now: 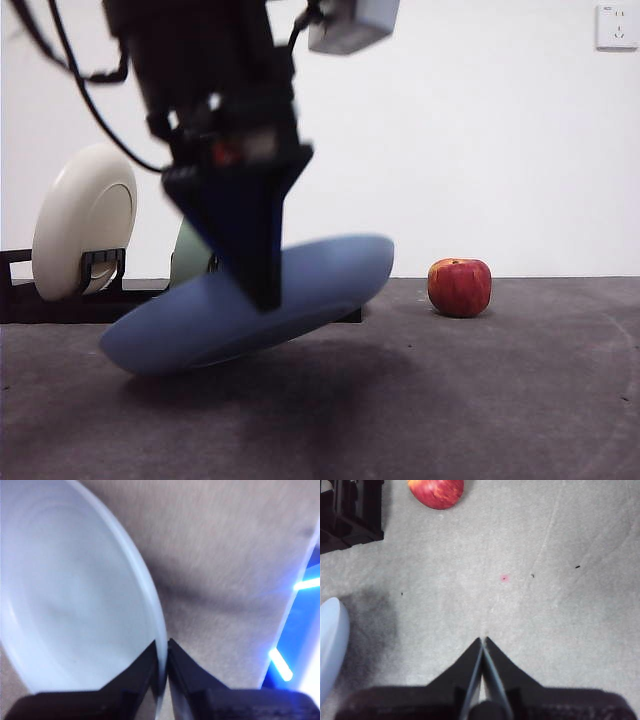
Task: Take the blue plate from the plate rack,put the plate on the table,take the apple from the table,put the apple in the plate
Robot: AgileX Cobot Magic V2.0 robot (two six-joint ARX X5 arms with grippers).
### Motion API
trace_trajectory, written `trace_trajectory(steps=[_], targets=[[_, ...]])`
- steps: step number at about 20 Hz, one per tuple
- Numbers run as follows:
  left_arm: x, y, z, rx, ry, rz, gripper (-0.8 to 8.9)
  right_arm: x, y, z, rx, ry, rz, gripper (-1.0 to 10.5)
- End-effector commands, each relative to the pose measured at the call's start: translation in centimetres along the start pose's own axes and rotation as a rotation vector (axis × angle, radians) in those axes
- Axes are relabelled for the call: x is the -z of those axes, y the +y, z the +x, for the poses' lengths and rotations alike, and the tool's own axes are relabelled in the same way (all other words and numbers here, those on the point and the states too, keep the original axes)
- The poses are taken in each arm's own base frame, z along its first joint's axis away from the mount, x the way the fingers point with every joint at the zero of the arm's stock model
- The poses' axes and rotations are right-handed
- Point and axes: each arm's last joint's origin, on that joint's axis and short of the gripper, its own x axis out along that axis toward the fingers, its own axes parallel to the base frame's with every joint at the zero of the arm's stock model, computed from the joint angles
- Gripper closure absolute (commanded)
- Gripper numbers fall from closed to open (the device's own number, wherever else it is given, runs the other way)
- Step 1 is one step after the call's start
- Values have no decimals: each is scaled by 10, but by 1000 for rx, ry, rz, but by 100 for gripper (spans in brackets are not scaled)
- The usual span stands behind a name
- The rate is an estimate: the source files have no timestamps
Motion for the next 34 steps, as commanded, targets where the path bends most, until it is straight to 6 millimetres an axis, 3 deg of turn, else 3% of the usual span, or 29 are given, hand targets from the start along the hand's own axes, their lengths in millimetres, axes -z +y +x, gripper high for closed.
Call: trace_trajectory(steps=[1, 7, 10, 15, 20, 24, 25, 28, 29, 34], targets=[[7, -10, 14, 22, 45, 36, 822, -2, 1, 0, -1, -8, -6, 946], [9, -20, 48, 53, 172, 45, 811, -1, 0, 0, -1, -4, 12, 946], [6, -20, 46, 48, 155, -5, 688, -1, 0, 0, -1, -4, 15, 946], [-6, -16, 33, 43, 123, -35, 677, -2, 1, 0, -2, -8, 13, 945], [-27, -7, -9, 132, 60, -77, 684, -11, 4, -1, -70, -93, -14, 914], [-40, 3, -57, 205, -49, -89, 707, -24, 12, -1, -127, -143, -33, 715], [-40, 5, -68, 199, -71, -91, 799, -29, 15, 0, -125, -144, -42, 648], [-37, 14, -97, 178, -129, -107, 822, -51, 27, 7, -132, -126, -63, 318], [-33, 17, -104, 172, -148, -116, 822, -60, 32, 10, -139, -114, -72, 272], [-6, 32, -138, 140, -186, -207, 822, -104, 60, 47, -45, -22, -120, 239]])
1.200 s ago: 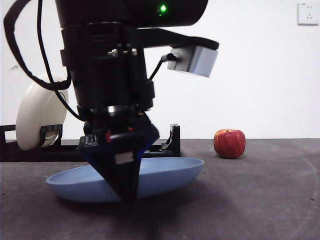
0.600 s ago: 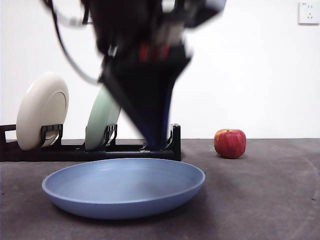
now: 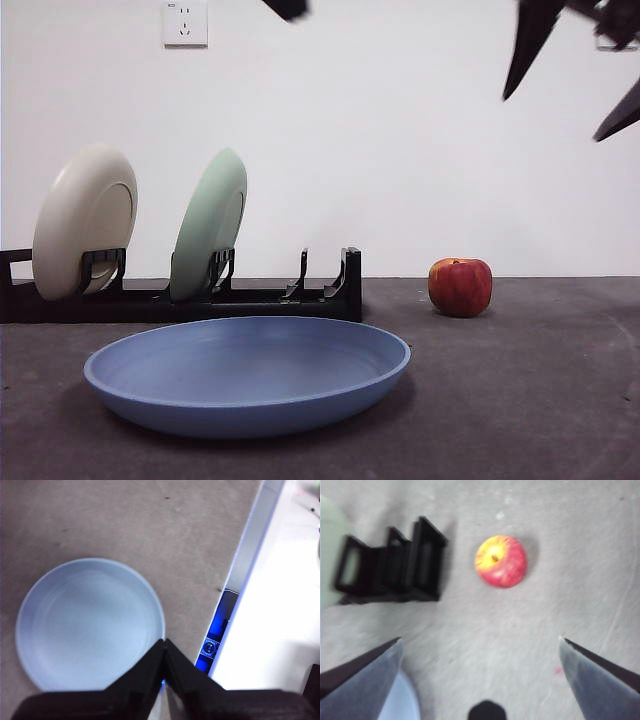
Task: Take the blue plate from the plate rack,put the plate on the table,take the apple from the table,put the apple in the plate
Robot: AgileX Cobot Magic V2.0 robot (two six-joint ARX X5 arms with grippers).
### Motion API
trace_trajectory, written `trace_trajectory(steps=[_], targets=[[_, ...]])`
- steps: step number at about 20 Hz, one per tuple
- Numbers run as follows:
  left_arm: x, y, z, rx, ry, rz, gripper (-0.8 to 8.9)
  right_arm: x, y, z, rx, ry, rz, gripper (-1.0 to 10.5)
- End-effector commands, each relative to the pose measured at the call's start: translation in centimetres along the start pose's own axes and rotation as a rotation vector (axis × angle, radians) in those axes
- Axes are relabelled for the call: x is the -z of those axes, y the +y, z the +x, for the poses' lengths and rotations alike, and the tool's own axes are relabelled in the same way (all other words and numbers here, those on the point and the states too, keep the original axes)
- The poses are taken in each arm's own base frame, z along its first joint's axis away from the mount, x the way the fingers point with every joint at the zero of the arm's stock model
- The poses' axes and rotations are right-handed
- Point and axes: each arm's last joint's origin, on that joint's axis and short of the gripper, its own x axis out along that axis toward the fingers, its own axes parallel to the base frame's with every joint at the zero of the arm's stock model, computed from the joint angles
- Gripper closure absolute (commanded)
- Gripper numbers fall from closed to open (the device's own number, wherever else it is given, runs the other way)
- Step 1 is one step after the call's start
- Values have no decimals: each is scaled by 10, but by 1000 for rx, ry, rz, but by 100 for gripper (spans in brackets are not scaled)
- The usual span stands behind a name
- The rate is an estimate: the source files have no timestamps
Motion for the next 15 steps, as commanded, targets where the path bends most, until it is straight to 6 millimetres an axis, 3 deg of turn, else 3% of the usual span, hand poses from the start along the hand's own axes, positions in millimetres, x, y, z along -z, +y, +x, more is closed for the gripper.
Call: trace_trajectory(steps=[1, 4, 7, 15], targets=[[8, 6, -17, -38, -24, -56, 822, -18, 9, 26, 65, 60, -27, 194], [22, 15, -39, -127, -52, -104, 822, -38, 21, 61, 90, 143, -78, 92], [36, 24, -58, -200, -68, -179, 822, -52, 29, 98, 88, 186, -117, 91], [56, 33, -84, -272, -121, -335, 822, -57, 16, 182, 164, 249, -116, 91]])
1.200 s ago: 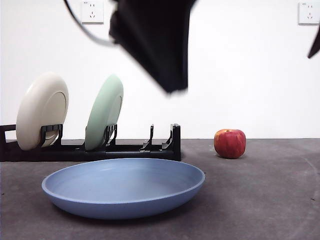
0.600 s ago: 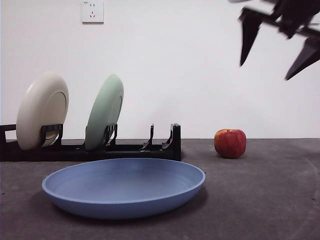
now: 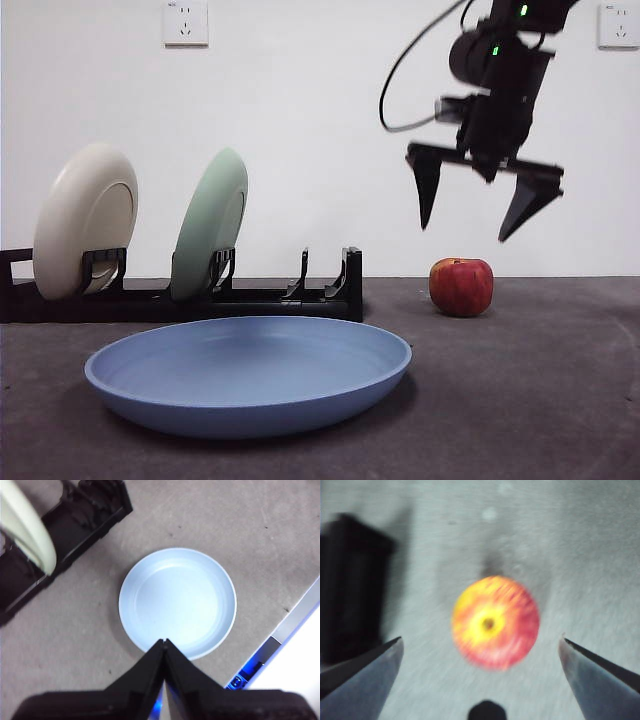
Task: Take the blue plate from the plate rack,put the plate on the table,take the apple from the table,put the apple in the plate
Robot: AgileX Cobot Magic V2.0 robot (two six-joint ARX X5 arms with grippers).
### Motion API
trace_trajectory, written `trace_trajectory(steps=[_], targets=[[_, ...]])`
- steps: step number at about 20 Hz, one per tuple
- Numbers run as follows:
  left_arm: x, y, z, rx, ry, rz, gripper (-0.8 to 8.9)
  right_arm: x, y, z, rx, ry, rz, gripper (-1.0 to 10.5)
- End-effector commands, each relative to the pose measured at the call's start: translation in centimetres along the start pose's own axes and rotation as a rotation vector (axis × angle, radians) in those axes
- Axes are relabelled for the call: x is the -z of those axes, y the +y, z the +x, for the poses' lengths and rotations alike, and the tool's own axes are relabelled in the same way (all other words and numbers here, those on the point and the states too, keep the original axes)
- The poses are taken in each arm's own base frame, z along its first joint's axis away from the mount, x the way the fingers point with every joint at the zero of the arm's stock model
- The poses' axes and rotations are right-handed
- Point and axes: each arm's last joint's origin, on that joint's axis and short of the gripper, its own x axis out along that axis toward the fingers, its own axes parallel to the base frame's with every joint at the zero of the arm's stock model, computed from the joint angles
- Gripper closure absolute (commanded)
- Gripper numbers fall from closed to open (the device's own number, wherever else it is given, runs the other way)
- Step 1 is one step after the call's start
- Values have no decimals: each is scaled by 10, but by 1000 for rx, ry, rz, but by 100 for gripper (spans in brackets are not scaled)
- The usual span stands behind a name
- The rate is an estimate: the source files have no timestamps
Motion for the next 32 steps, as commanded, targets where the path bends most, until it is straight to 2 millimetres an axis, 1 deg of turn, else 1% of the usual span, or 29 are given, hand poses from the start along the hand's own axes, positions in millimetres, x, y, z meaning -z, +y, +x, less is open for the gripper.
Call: trace_trajectory(steps=[1, 4, 6, 7, 8, 9, 11, 12, 13, 15, 17, 19, 21, 23, 25, 27, 30, 32], targets=[[5, 4, -4, -46, 17, -50, 822, -1, -1, 27, 7, 13, -7, 92], [13, 8, -9, -148, 57, -63, 822, 2, 0, 58, 21, 31, -10, 92], [16, 10, -13, -181, 48, -82, 822, 6, -2, 73, 31, 62, -10, 100], [17, 10, -15, -185, 40, -89, 822, 7, -3, 76, 34, 73, -9, 104], [19, 11, -18, -185, 29, -101, 822, 9, -3, 80, 37, 83, -9, 184], [20, 11, -21, -184, 19, -110, 822, 9, -3, 80, 44, 83, -9, 353], [24, 13, -29, -198, -10, -120, 822, 8, -4, 80, 57, 72, 5, 795], [27, 14, -34, -205, -27, -124, 822, 8, -4, 80, 57, 73, 25, 973], [30, 15, -39, -203, -44, -127, 822, 8, -4, 80, 58, 76, 42, 947], [36, 16, -47, -191, -74, -134, 822, 8, -3, 79, 52, 78, 49, 949], [42, 17, -56, -184, -105, -142, 822, 7, -3, 73, 54, 88, 39, 949], [47, 17, -63, -140, -129, -147, 822, 5, 0, 59, 53, 99, 9, 949], [52, 18, -69, -124, -153, -151, 822, 5, 6, 38, 49, 107, -22, 948], [56, 18, -74, -122, -173, -155, 822, 10, 18, 12, 37, 139, -89, 948], [60, 19, -78, -121, -188, -159, 822, 21, 38, -9, 20, 195, -177, 948], [62, 20, -81, -120, -199, -161, 822, 33, 65, -23, -20, 214, -251, 948], [66, 20, -85, -109, -215, -183, 822, 57, 116, -35, -89, 209, -370, 948], [68, 20, -88, -94, -227, -190, 822, 77, 151, -38, -126, 209, -449, 948]])
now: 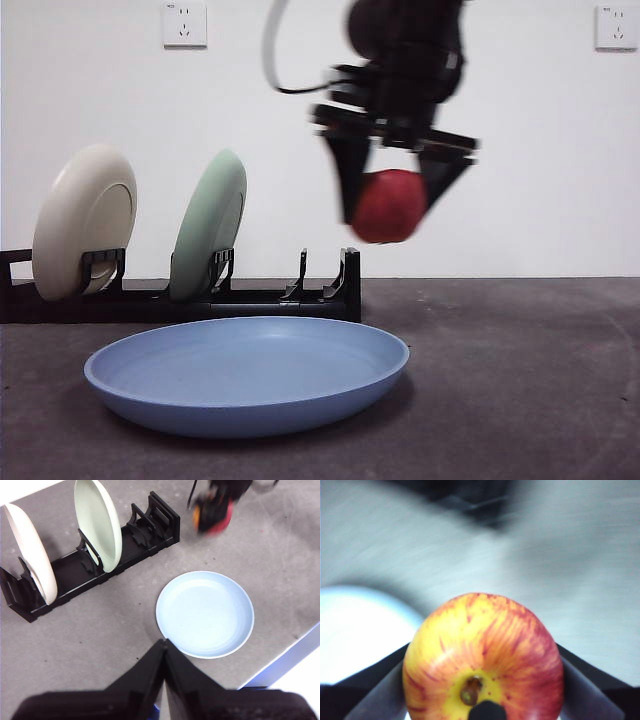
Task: Take the blue plate from the plate rack,put the plate on the table,take the apple from the table,put the apple in the plate
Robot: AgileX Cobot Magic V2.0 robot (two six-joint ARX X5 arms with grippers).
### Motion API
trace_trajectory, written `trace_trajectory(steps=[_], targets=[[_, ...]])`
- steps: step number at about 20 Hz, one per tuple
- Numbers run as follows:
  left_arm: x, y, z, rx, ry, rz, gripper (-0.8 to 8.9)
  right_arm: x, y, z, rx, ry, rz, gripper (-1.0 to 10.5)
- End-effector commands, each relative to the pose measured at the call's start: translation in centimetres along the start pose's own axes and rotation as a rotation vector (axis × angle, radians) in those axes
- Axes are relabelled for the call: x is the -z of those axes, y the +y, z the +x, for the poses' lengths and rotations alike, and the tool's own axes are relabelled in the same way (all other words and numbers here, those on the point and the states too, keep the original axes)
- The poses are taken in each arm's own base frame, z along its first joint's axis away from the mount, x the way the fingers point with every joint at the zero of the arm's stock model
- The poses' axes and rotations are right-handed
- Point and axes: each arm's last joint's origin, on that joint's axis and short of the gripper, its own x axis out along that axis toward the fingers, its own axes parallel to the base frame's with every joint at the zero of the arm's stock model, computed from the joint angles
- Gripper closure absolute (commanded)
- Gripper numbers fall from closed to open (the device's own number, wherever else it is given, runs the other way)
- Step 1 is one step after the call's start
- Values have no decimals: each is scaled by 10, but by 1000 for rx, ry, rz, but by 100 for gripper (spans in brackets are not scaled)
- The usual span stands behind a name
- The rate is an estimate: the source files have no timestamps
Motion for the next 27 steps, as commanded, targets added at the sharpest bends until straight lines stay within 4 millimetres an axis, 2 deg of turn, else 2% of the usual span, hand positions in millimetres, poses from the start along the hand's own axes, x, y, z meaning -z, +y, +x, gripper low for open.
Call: trace_trajectory(steps=[1, 4, 7, 9, 12, 16, 21, 24, 26, 27], targets=[[3, 2, -5, 9, -18, -24, 822, 6, 44, 3, -36, -6, -103, 948], [4, 2, -7, 9, -23, -25, 822, 18, 92, 14, -76, -19, -187, 948], [4, 3, -7, 9, -24, -21, 822, 38, 125, 33, -107, 7, -245, 948], [4, 3, -7, 9, -25, -18, 822, 51, 137, 49, -115, 22, -254, 948], [4, 3, -7, 9, -24, -13, 822, 61, 141, 65, -130, 20, -242, 948], [4, 3, -7, 9, -25, 2, 822, 64, 139, 74, -128, 9, -226, 948], [4, 3, -7, 8, -25, 10, 822, 77, 133, 96, -126, 6, -200, 948], [4, 3, -7, 1, -25, 13, 822, 78, 132, 97, -116, 10, -195, 932], [4, 3, -7, 1, -26, 12, 822, 78, 132, 97, -109, 2, -192, 712], [4, 3, -7, 1, -25, 12, 822, 78, 131, 97, -96, -1, -192, 545]])
